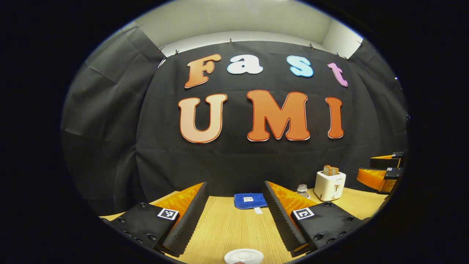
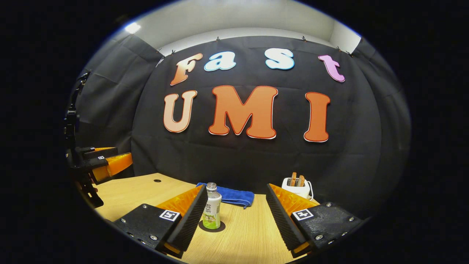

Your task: Open the teacup lid with one hand, grasp the water bottle and pour water into the teacup with the other hand; after pouring, place the water bottle on the coaster and then close the teacup lid.

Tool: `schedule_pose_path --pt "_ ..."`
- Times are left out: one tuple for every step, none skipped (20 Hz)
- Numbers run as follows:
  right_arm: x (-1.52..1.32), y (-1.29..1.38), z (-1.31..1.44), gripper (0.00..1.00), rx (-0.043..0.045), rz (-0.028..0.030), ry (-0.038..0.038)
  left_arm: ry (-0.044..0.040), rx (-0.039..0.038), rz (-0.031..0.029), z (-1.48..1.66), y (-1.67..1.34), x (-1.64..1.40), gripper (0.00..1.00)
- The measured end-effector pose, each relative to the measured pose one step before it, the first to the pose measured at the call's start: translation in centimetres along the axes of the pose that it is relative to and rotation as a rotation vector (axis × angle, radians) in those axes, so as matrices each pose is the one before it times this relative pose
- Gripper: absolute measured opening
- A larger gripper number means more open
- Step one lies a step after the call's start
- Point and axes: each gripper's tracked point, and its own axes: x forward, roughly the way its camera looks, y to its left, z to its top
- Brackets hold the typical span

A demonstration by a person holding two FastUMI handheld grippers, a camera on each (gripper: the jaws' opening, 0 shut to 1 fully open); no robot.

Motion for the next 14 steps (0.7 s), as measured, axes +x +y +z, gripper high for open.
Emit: schedule_pose_path --pt "0.147 0.034 -0.046 0.96 -0.00160 -0.00252 0.00248 0.00171 0.00237 0.00251 -0.180 0.166 -0.028 0.95" --pt "0.021 0.234 0.027 0.96 -0.00202 -0.00061 0.00145 0.00149 -0.00017 0.00200 -0.125 0.293 0.013 0.95" --pt "0.100 0.243 0.034 0.96 -0.00196 -0.00076 0.00016 0.00018 -0.00099 -0.00148 -0.084 0.090 0.034 0.96" --pt "0.083 0.243 -0.020 0.96 -0.00281 0.00148 -0.00197 -0.00082 0.00103 -0.00064 0.024 0.079 0.045 0.95" --pt "0.083 0.250 0.053 0.96 -0.00417 -0.00184 -0.00266 -0.00002 0.00282 0.00107 -0.069 0.195 0.076 0.95" --pt "-0.023 0.160 0.039 0.96 -0.00419 -0.00283 -0.00255 -0.00145 0.00077 0.00251 -0.103 0.263 0.063 0.95" --pt "0.076 0.141 -0.141 0.96 -0.00406 -0.00479 0.00016 -0.00346 -0.00136 0.00107 -0.125 0.204 -0.018 0.95" --pt "0.001 0.145 -0.148 0.96 -0.00464 -0.00224 0.00086 -0.00097 -0.00426 0.00402 -0.166 0.284 0.041 0.95" --pt "0.063 0.196 -0.089 0.96 -0.00370 -0.00180 -0.00029 0.00410 0.00033 0.00612 -0.191 0.364 0.037 0.95" --pt "0.071 0.055 0.013 0.96 0.00024 -0.00416 -0.00363 0.00343 0.00681 0.00717 -0.168 0.354 0.092 0.97" --pt "0.051 0.081 0.015 0.96 0.00168 -0.00064 -0.00089 0.00353 0.00679 0.00527 -0.144 0.231 0.092 0.97" --pt "0.110 0.054 0.068 0.96 0.00450 -0.00018 -0.00106 -0.00038 0.00330 0.00388 0.059 0.229 -0.014 0.97" --pt "0.084 -0.044 0.167 0.96 0.00613 0.00189 -0.00202 -0.00138 0.00138 0.00240 0.081 0.113 0.117 0.95" --pt "0.154 0.107 0.112 0.96 0.00506 0.00241 -0.00097 -0.00355 0.00205 0.00377 0.074 0.136 0.008 0.95"
